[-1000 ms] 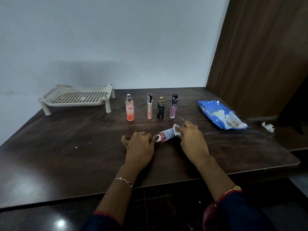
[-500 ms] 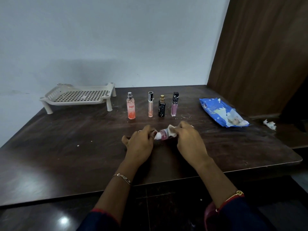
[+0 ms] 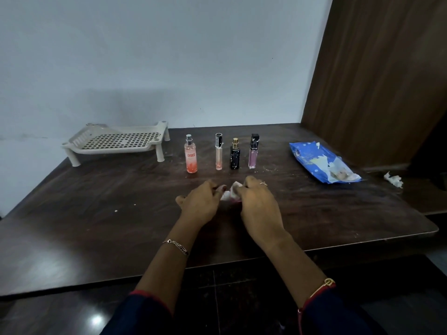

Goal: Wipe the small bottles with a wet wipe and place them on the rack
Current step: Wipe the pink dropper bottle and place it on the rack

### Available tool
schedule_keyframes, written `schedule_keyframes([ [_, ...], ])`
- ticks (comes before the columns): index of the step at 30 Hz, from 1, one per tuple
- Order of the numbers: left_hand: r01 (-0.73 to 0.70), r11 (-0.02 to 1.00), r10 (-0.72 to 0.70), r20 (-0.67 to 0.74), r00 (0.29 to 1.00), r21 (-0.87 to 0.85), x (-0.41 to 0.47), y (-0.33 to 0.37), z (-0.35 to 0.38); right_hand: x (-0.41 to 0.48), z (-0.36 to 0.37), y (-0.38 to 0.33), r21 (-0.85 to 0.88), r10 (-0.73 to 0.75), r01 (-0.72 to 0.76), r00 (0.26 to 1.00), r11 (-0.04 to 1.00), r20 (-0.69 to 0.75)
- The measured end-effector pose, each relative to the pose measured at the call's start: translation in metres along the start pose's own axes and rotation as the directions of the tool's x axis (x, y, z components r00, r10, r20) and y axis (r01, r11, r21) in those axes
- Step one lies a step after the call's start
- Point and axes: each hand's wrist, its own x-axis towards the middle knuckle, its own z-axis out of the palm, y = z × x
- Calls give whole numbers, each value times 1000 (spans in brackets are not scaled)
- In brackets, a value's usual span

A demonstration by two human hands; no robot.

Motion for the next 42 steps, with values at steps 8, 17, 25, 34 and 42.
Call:
schedule_keyframes([
  [8,-41,994,41,-3,999,-97,-9,-8,1,4,-7,26,19,100,-101,994,995,44],
  [17,-43,998,40,-65,997,-47,-9,-5,3,2,-1,9,58,127,-126,992,990,-18],
  [25,-84,996,80,-91,993,-40,-4,-4,-9,-4,12,22,124,18,-3,993,992,-114],
  [34,-277,953,251,-189,949,-121,18,41,-31,-2,-15,70,325,329,-283,939,902,-96],
  [42,-383,922,386,-63,921,50,27,88,-27,9,-27,55,821,545,-288,838,493,-34],
])
